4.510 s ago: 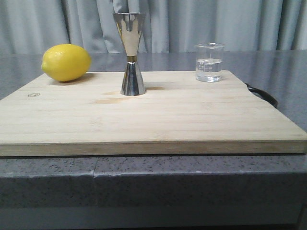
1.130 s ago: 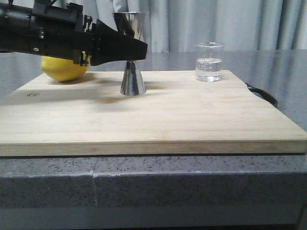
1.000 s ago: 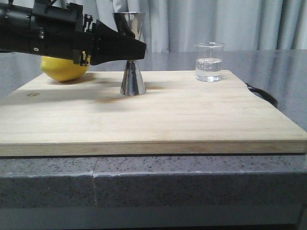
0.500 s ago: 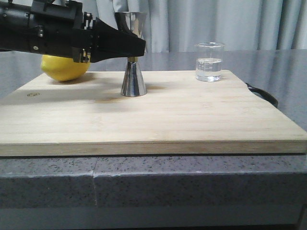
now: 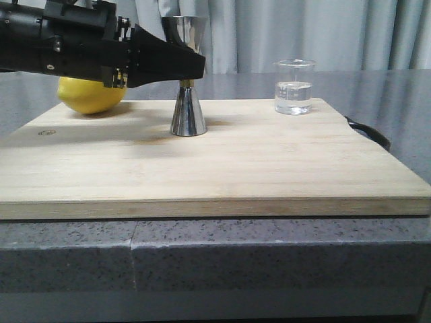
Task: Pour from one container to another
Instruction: 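Reach the right gripper to the glass beaker and grasp it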
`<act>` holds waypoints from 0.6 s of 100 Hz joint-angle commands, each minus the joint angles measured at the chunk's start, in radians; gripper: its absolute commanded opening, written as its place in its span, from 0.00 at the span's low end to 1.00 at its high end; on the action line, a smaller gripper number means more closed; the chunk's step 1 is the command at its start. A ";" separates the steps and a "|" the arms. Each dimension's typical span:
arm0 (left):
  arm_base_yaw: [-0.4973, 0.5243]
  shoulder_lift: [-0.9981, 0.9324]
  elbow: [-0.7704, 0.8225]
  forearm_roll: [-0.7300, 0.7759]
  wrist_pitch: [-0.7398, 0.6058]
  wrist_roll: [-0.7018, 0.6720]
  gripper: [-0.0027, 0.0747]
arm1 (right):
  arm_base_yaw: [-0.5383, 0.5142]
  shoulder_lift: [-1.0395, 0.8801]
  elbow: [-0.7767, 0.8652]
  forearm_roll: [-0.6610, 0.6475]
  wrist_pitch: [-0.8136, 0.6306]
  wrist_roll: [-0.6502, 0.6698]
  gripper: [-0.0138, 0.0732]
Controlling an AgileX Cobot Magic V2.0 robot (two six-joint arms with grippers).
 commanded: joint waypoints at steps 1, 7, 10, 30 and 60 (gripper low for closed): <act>-0.006 -0.043 -0.029 -0.074 0.128 0.002 0.34 | 0.021 0.061 -0.034 -0.005 -0.198 -0.013 0.73; -0.006 -0.043 -0.029 -0.074 0.128 0.002 0.34 | 0.030 0.118 -0.034 -0.005 -0.273 -0.013 0.73; -0.006 -0.043 -0.029 -0.074 0.128 0.002 0.34 | 0.032 0.143 -0.034 -0.005 -0.303 -0.013 0.73; -0.006 -0.043 -0.029 -0.074 0.120 0.002 0.34 | 0.044 0.312 -0.034 -0.005 -0.478 -0.013 0.73; -0.006 -0.043 -0.029 -0.074 0.120 0.002 0.34 | 0.045 0.488 -0.034 -0.069 -0.621 0.025 0.75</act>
